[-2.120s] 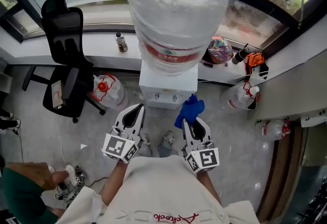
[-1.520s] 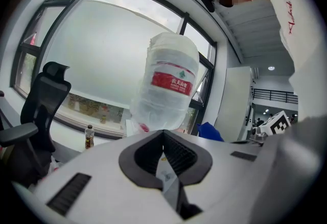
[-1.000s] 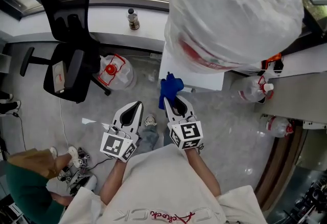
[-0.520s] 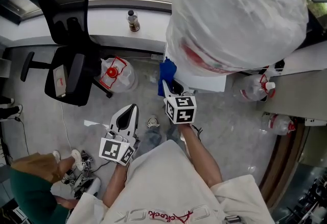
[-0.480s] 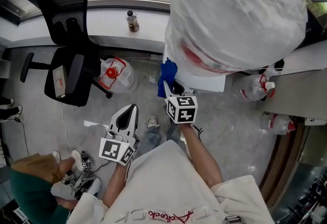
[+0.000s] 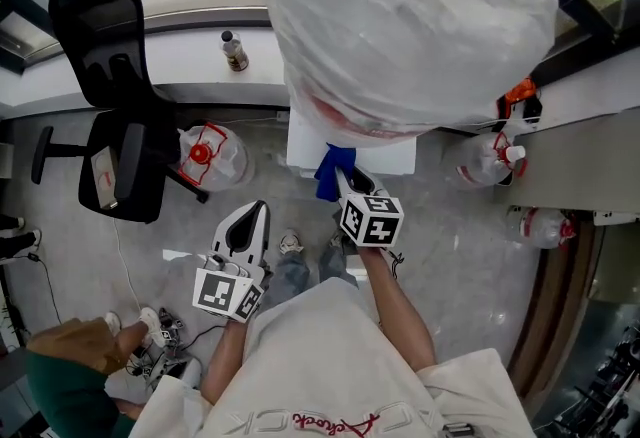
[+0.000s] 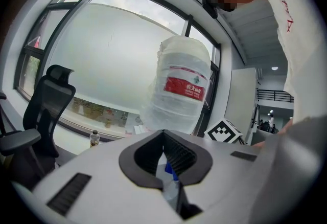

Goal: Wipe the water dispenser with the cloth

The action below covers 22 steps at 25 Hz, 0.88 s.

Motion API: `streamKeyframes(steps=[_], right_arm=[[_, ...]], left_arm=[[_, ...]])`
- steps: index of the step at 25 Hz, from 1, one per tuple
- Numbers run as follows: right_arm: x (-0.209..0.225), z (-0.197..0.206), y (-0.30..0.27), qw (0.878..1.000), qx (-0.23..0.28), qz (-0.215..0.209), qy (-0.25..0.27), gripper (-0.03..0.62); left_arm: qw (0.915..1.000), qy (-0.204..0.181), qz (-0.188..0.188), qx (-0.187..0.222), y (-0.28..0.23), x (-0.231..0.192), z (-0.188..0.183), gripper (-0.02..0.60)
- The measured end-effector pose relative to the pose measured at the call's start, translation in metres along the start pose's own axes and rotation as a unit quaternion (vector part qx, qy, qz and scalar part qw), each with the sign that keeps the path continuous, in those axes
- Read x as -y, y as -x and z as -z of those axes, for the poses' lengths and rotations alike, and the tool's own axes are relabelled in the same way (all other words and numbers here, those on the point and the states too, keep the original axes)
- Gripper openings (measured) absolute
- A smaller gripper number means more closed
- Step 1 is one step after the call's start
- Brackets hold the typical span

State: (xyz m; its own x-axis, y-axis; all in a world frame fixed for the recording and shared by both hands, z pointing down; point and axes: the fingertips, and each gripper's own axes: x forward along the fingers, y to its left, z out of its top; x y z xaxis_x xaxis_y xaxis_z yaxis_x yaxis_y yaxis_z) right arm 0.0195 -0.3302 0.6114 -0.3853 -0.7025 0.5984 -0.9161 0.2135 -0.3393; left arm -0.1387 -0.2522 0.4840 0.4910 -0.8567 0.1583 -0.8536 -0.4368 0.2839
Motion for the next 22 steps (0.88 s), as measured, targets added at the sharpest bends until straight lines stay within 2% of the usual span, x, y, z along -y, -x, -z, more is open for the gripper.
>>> streamKeyframes(steps=[12, 22], right_arm=[[0.114, 0.0, 0.061, 0.996, 0.028, 0.083, -0.03, 0.097], [0.177, -0.004, 0.094, 0.989, 0.051, 0.123, -0.059, 0.097]], left_arm=[[0.9991, -0.012, 0.042, 0.0, -0.037, 0.051, 0.002, 0.011], [0.9977, -0.024, 0.063, -0.007, -0.063, 0.087, 0.003, 0.011]])
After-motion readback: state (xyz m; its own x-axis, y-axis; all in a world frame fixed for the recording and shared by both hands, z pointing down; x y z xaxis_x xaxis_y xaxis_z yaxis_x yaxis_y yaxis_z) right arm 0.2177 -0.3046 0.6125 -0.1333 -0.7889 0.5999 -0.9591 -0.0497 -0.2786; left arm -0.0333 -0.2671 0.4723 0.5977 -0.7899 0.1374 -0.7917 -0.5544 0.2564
